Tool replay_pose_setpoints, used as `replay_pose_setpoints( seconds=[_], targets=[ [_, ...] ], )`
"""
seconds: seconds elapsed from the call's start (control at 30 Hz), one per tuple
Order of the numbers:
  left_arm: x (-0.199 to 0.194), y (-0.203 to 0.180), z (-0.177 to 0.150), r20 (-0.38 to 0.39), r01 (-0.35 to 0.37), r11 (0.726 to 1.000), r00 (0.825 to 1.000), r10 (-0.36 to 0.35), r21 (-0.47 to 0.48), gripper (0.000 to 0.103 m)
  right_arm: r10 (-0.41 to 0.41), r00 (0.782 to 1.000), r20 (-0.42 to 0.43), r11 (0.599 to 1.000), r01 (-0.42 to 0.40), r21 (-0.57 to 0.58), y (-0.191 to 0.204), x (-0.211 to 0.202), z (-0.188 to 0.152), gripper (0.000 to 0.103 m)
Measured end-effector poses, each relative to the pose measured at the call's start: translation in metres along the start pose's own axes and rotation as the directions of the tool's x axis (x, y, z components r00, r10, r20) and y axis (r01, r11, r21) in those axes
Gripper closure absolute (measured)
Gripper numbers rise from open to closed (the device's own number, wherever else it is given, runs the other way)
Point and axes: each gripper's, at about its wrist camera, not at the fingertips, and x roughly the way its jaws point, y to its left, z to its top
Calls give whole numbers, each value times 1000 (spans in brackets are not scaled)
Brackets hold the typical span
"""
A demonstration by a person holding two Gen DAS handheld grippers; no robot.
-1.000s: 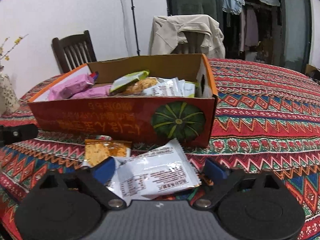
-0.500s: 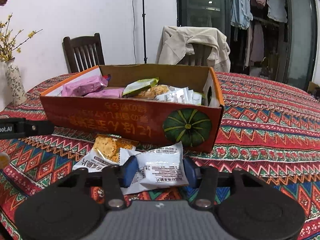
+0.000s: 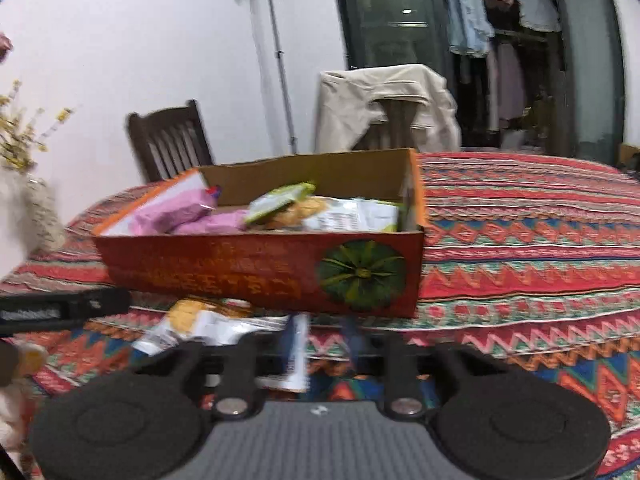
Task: Organize snacks
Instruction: 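Grasp a white packet with the right gripper while the left gripper grasps an orange cracker packet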
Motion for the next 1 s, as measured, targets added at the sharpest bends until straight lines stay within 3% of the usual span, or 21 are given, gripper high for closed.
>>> replay_pose_setpoints(
  seconds=[0.03,0.23,0.33,0.37,0.43,0.5,0.57,0.67,1.0],
  targets=[
    [-1,0,1,2,0,1000,1000,0,0,0,20,1000,-4,1000,-20,-8,3,3,0,26],
    [-6,7,7,4,-13,1000,1000,13,-26,0,11,994,-109,991,-25,-130,37,31,2,24],
    [-10,9,9,6,-18,1000,1000,18,-25,0,22,987,-158,991,-42,-125,41,44,4,28],
    [-12,9,10,5,-19,1000,1000,19,-21,0,37,986,-161,991,-57,-122,42,43,5,39],
    [-14,8,10,8,-19,1000,1000,19,-13,0,50,986,-159,989,-70,-127,43,40,3,42],
    [-16,7,10,6,-19,1000,1000,19,-11,0,58,987,-151,988,-79,-136,44,35,0,55],
    [-16,5,10,5,-15,1000,1000,15,-10,0,65,988,-142,986,-85,-142,46,29,-1,59],
    [-17,2,8,3,-15,1000,1000,15,-5,0,60,990,-124,982,-80,-169,50,20,-3,63],
    [-16,-16,7,-8,-18,1000,1000,19,14,0,54,998,-21,992,-56,-112,18,-20,6,64]
  ],
)
